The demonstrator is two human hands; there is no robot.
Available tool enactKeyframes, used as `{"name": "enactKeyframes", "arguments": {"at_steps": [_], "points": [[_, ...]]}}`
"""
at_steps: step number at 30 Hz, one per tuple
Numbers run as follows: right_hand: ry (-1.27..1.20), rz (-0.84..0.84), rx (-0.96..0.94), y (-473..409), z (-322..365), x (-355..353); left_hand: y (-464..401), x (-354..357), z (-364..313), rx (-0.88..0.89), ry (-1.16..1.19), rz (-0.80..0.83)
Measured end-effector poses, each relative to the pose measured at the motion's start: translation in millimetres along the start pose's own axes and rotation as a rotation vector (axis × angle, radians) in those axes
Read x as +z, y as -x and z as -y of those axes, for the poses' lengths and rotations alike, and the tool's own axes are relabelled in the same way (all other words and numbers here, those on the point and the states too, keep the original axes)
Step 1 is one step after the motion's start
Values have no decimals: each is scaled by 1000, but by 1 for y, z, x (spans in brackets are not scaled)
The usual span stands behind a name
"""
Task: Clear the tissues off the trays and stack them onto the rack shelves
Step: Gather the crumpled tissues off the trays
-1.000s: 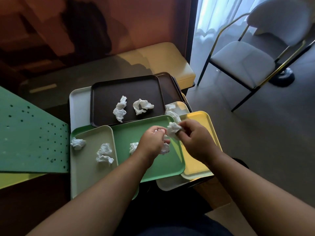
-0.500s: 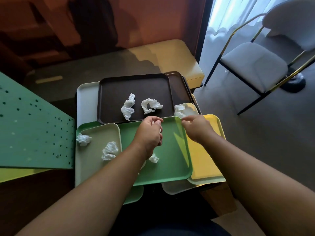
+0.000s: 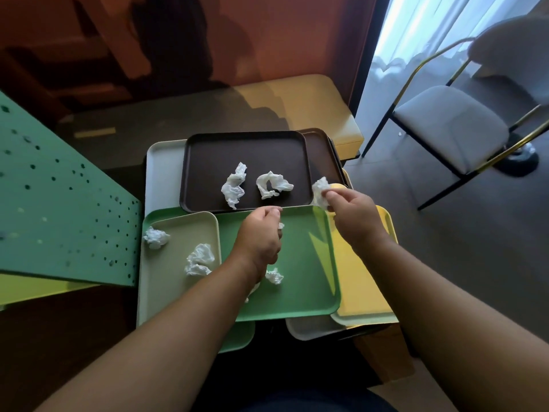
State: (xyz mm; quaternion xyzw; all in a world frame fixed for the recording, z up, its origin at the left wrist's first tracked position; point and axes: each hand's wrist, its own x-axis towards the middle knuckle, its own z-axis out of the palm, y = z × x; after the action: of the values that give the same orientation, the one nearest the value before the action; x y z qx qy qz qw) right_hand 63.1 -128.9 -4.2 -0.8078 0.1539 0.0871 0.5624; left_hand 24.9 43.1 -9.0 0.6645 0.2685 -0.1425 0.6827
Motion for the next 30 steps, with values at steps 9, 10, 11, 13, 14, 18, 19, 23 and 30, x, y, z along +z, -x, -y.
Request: {"name": "enactKeyframes", "arguments": {"at_steps": [9,10,11,13,14,18,19,23,30], "points": [[-109,485,8,64,32,36,12,-30,-16,-206,457,94],[-85,518,29,67,29,44,13,-35,-15,-202,521,104],[-89,542,59,70,26,52,14,-41,-13,-195,569,110],[-107,572,117,75,22,67,20,-51,-9,-193,639,136],[-102,590,125,78,20,74,23,-57,-6,-195,664,142],[-28,664,88,93,20,101,32,-86,2,-141,647,164],[-18,666,82,94,20,103,35,-88,2,-131,629,174],[54,699,32,100,20,118,44,-105,8,-28,505,169],[212,603,-108,106,8,131,50,-135,26,-3,245,-91]]}}
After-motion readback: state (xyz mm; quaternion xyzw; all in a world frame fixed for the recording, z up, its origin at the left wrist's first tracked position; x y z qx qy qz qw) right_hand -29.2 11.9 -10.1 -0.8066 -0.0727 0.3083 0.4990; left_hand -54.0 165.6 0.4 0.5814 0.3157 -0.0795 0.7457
